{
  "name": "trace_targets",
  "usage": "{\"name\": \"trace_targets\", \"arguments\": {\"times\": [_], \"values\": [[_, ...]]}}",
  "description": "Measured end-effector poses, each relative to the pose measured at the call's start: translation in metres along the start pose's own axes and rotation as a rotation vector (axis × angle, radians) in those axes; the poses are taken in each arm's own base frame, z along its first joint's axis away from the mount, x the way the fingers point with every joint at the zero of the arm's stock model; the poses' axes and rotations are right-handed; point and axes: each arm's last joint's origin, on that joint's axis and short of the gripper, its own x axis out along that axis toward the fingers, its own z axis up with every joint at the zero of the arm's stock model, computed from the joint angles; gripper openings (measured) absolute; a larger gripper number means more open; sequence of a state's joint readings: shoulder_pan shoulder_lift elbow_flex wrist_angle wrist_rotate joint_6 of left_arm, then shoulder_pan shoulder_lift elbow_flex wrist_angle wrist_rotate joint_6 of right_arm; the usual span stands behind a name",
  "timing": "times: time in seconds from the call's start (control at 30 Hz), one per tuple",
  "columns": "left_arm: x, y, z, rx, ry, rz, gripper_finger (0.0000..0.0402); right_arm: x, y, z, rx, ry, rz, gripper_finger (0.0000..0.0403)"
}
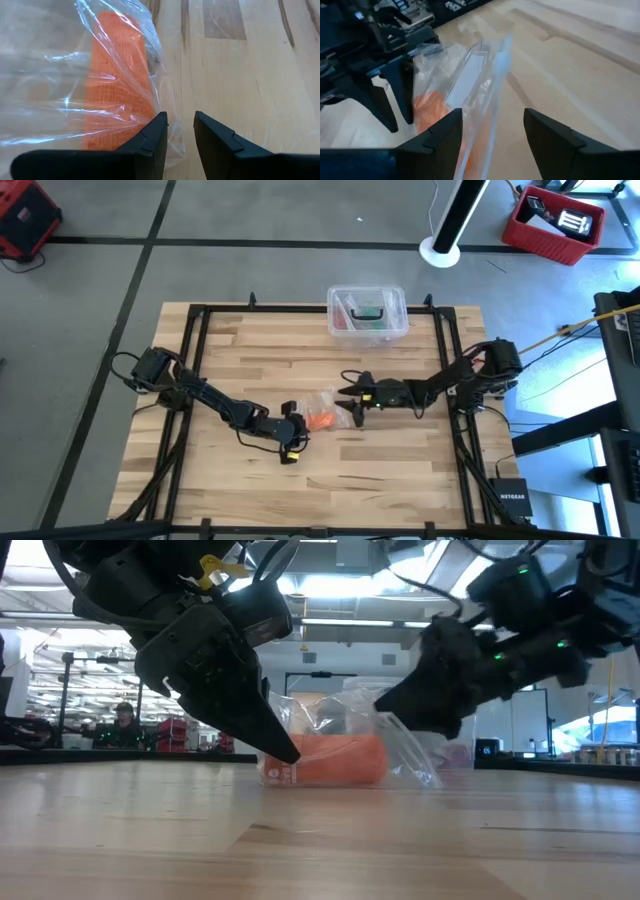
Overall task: Roll bandage
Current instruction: Close the zip bag
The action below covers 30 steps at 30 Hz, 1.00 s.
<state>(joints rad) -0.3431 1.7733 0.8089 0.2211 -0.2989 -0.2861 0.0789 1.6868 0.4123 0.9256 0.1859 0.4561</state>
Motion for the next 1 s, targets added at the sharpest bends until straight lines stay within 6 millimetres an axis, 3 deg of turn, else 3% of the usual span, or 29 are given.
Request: {"name": "trace_targets", "arguments": {"times": [0.2, 0.3, 0.4, 0.47, 0.67, 0.8, 0.9, 1.0], "values": [[0.000, 0.000, 0.000, 0.001, 0.000, 0.000, 0.0088, 0.017, 0.002, 0.000, -0.072, 0.027, 0.024, 0.0197], [0.000, 0.000, 0.000, 0.001, 0.003, 0.001, 0.0088, 0.019, 0.005, 0.002, -0.098, 0.023, 0.050, 0.0138], [-0.004, 0.000, 0.003, -0.002, -0.008, -0.004, 0.0088, 0.020, 0.006, 0.003, -0.127, 0.033, 0.076, 0.0046], [-0.013, 0.000, 0.011, -0.008, -0.040, -0.014, 0.0088, 0.019, 0.007, 0.002, -0.156, 0.035, 0.082, 0.0014], [-0.063, 0.009, 0.046, 0.086, -0.120, -0.013, 0.0088, 0.018, 0.022, 0.000, -0.264, 0.013, 0.088, 0.0006], [-0.094, 0.027, 0.069, 0.098, -0.242, 0.090, 0.0088, 0.020, 0.042, 0.002, -0.331, -0.022, 0.120, 0.0010], [-0.100, 0.044, 0.076, 0.061, -0.271, 0.139, 0.0088, 0.021, 0.060, 0.004, -0.392, -0.045, 0.164, 0.0004], [-0.091, 0.057, 0.077, -0.020, -0.239, 0.047, 0.0091, 0.022, 0.073, 0.007, -0.421, -0.057, 0.183, 0.0007]]}}
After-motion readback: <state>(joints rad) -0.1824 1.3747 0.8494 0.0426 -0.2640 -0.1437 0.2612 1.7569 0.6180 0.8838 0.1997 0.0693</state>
